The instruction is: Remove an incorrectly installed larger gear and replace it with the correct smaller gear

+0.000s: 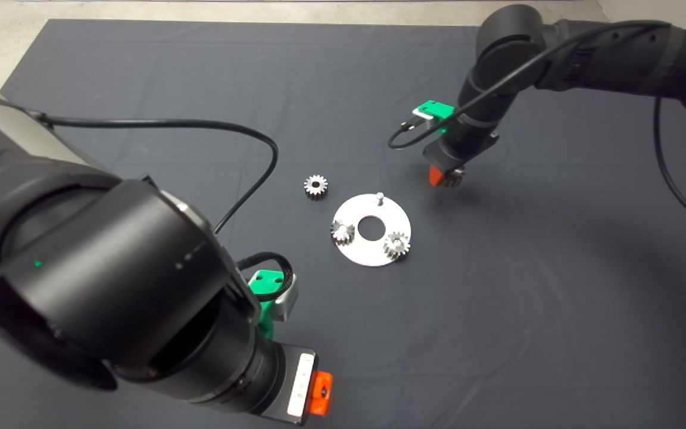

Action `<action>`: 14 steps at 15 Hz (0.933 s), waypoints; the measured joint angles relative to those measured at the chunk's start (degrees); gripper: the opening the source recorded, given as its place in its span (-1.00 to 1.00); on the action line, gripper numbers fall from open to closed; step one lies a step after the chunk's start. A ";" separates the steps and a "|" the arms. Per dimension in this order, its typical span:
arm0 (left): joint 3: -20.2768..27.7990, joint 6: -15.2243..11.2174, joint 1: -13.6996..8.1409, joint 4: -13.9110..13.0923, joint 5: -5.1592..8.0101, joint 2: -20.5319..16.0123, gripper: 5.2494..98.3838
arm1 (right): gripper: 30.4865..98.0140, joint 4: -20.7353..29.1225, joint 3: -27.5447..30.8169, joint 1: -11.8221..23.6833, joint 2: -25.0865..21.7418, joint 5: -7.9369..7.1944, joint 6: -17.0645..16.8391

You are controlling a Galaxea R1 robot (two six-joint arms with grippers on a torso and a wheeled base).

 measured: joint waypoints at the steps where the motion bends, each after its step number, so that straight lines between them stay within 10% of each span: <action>1: 0.00 0.00 0.00 0.00 0.00 0.06 1.00 | -0.42 0.06 0.44 -0.12 -0.62 0.01 -0.02; 14: 0.00 0.00 0.00 0.00 -0.02 0.66 1.00 | -0.42 0.56 1.44 -6.81 -2.52 0.45 -0.06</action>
